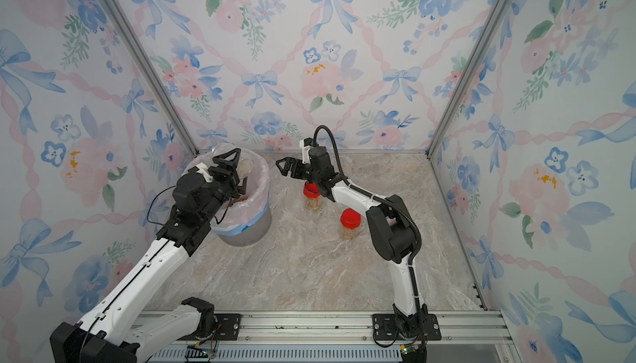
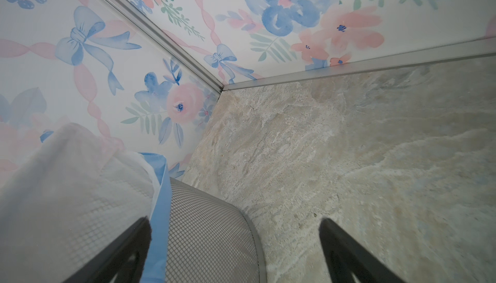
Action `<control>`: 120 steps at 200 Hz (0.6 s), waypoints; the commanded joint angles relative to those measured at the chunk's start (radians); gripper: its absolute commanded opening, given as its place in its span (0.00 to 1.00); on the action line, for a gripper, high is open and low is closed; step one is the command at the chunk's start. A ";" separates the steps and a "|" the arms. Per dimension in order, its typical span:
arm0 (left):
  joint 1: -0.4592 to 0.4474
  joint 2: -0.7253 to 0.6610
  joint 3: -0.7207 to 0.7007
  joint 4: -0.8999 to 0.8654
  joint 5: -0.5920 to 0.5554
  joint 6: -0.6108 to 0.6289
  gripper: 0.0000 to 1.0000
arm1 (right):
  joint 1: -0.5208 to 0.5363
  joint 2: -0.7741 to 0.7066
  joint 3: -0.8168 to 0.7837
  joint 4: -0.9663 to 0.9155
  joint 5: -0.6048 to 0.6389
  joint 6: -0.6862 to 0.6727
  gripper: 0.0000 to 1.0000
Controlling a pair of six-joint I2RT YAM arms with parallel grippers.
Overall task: Empty moldy peanuts from jars
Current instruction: Move the trash bin to the center of the board.
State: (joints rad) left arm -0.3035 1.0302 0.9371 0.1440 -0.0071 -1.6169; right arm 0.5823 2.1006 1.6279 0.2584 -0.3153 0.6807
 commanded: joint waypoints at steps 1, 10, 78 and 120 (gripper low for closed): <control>0.015 -0.010 0.070 0.040 0.071 0.147 0.05 | -0.016 -0.028 -0.007 0.030 -0.022 0.005 1.00; 0.023 -0.010 0.070 0.037 0.076 0.184 0.04 | -0.019 -0.029 -0.009 0.032 -0.023 0.006 1.00; 0.044 -0.043 0.141 -0.146 0.105 0.509 0.03 | -0.048 -0.046 -0.048 0.058 -0.037 0.011 1.00; 0.044 -0.081 0.167 -0.217 0.067 0.729 0.03 | -0.050 -0.047 -0.055 0.070 -0.040 0.015 1.00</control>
State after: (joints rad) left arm -0.2646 1.0084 1.0431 -0.0715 0.0853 -1.0985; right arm 0.5377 2.1002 1.5883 0.2932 -0.3374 0.6891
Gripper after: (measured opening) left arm 0.857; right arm 0.997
